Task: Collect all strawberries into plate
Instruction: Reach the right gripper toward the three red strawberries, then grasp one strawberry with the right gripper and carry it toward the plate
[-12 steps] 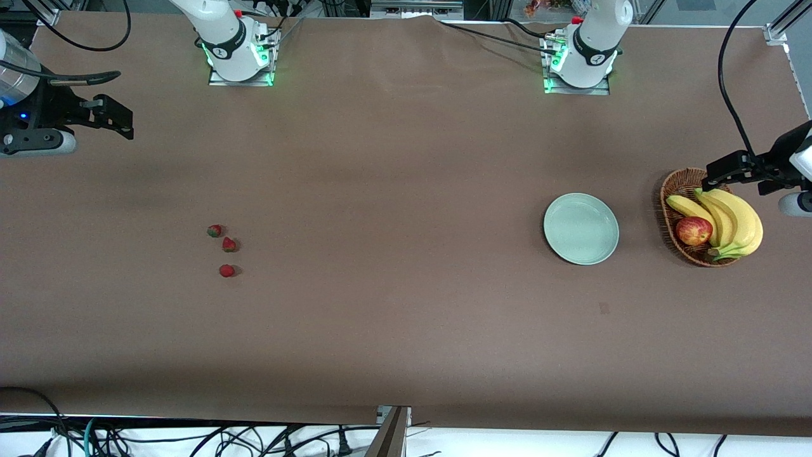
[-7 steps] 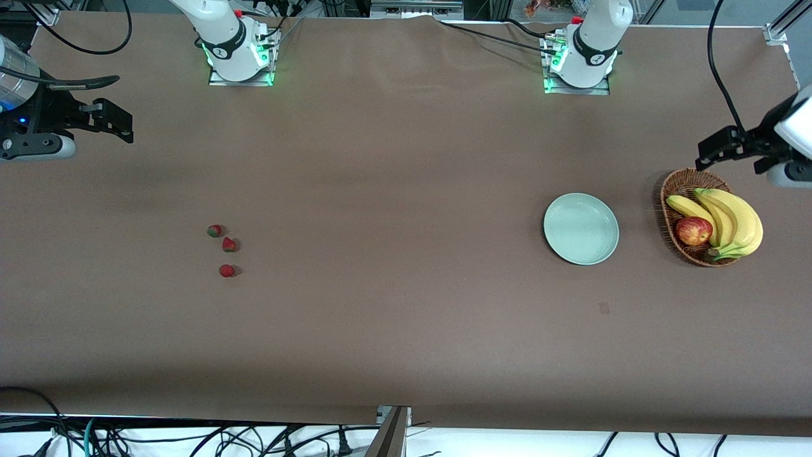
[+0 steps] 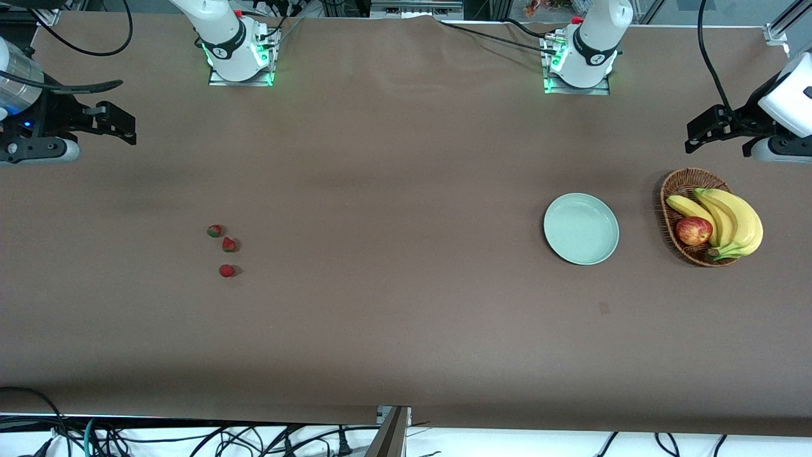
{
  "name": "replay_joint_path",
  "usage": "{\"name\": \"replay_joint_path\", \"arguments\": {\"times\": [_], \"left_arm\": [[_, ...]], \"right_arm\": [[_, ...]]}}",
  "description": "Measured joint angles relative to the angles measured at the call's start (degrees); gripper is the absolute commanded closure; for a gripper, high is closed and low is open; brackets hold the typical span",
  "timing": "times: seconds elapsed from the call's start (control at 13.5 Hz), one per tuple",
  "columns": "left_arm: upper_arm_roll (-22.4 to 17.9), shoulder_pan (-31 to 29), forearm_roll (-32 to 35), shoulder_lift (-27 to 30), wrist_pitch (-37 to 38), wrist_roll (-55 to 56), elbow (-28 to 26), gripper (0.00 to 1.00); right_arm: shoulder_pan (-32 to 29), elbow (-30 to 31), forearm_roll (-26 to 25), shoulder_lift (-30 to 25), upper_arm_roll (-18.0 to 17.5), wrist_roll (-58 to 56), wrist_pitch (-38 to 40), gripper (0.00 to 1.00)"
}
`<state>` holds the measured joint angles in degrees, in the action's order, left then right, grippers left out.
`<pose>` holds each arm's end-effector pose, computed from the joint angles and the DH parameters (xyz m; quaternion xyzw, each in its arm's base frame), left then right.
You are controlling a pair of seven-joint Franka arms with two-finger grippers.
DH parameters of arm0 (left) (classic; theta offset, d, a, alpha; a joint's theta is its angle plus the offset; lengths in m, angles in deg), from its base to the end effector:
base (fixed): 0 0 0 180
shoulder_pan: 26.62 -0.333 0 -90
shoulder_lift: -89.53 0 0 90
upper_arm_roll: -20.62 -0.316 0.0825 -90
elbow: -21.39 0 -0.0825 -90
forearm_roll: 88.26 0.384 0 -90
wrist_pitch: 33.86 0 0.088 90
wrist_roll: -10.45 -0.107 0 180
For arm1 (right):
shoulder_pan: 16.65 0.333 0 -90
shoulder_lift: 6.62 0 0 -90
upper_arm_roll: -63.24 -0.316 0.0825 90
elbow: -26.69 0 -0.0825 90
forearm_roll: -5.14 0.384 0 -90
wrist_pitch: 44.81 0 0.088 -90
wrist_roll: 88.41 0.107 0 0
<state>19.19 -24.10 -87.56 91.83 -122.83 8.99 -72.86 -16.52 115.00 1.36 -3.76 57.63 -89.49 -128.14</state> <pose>0.5386 -0.0087 0.6100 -0.9994 0.0223 0.0260 0.0055 0.5544 0.0466 0.6015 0.9955 0.0578 -0.0669 0.0333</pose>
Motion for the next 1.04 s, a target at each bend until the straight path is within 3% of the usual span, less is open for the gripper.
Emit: {"name": "replay_joint_path", "arguments": {"times": [0.22, 0.67, 1.04], "left_arm": [[0.1, 0.0, 0.0, 0.0, 0.0, 0.0, -0.1, 0.0], [0.1, 0.0, 0.0, 0.0, 0.0, 0.0, -0.1, 0.0], [0.1, 0.0, 0.0, 0.0, 0.3, 0.0, -0.1, 0.0]], "right_arm": [[0.0, 0.2, 0.0, 6.0, -0.3, 0.0, -4.2, 0.0], [0.0, 0.3, 0.0, 23.8, -0.3, 0.4, -22.2, 0.0], [0.5, 1.1, 0.1, 34.0, -0.4, 0.5, -34.5, 0.0]]}}
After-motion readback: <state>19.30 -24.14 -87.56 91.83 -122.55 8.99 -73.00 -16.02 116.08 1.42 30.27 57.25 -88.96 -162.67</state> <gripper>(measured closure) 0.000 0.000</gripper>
